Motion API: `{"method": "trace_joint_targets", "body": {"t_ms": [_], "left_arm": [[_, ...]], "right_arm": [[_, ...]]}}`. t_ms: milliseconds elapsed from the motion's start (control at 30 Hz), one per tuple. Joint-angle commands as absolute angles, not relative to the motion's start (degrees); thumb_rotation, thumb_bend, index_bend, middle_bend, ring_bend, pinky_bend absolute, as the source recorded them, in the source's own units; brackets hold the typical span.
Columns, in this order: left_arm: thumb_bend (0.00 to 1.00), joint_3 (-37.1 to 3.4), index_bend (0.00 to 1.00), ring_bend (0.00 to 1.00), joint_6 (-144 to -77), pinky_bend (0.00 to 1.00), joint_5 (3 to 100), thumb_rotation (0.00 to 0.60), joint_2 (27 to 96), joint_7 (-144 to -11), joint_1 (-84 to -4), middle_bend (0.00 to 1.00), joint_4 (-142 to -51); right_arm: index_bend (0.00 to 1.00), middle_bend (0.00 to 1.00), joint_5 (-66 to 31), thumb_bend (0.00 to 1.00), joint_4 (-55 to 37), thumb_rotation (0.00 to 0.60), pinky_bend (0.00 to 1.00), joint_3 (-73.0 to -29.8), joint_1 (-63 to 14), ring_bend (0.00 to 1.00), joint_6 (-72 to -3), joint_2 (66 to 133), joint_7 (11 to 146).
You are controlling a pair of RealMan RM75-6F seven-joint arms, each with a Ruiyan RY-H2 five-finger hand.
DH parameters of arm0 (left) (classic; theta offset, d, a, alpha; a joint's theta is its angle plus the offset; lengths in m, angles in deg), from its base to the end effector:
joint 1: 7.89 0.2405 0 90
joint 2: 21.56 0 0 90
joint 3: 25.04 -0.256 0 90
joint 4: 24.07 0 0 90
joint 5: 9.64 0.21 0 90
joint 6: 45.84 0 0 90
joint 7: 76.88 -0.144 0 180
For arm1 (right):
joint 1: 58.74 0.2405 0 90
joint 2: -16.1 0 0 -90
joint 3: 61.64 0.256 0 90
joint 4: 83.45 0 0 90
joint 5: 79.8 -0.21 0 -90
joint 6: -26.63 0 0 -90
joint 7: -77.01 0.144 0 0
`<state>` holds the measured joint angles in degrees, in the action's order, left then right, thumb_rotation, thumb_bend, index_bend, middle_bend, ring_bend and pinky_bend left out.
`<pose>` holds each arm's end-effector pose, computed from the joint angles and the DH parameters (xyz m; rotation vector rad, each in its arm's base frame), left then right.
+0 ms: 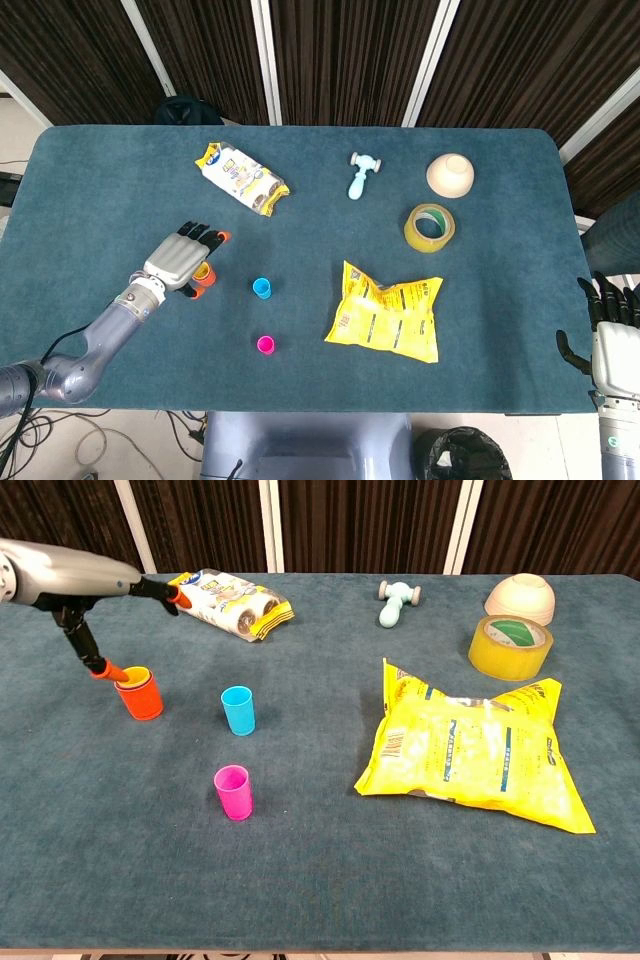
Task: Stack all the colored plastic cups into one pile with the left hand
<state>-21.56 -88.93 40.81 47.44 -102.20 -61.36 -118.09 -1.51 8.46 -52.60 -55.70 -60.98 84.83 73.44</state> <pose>-0.1552 0.3692 0.0540 -2.0297 -0.8492 -0.5825 -0.3191 -0.1904 0.1624 1.1619 -0.8860 0.9122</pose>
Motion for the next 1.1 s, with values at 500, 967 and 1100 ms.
{"method": "trace_joint_targets", "body": {"t_ms": [500, 967, 1100], "left_arm": [[0.19, -20.69, 0.23, 0.0, -88.41, 0.06, 40.74, 0.6, 59.44, -103.31, -64.8, 0.16, -111.8], [0.3, -21.37, 0.38, 0.0, -88.44, 0.06, 39.36, 0.6, 63.63, -104.8, -65.99, 0.19, -108.08], [0.32, -21.54, 0.42, 0.0, -88.73, 0.06, 39.54, 0.6, 63.92, -104.88, -65.97, 0.22, -107.71]], "right_arm": [[0.12, 0.05, -2.25, 0.42, 8.77, 0.6, 0.04, -52.25, -55.89, 0.1, -60.87, 84.34, 74.15], [0.12, 0.05, -2.5, 0.42, 8.83, 0.6, 0.04, -51.99, -55.99, 0.1, -61.11, 84.38, 74.33], [0.12, 0.05, -2.55, 0.42, 8.78, 0.6, 0.04, -51.95, -56.0, 0.11, -61.11, 84.42, 74.46]]}}
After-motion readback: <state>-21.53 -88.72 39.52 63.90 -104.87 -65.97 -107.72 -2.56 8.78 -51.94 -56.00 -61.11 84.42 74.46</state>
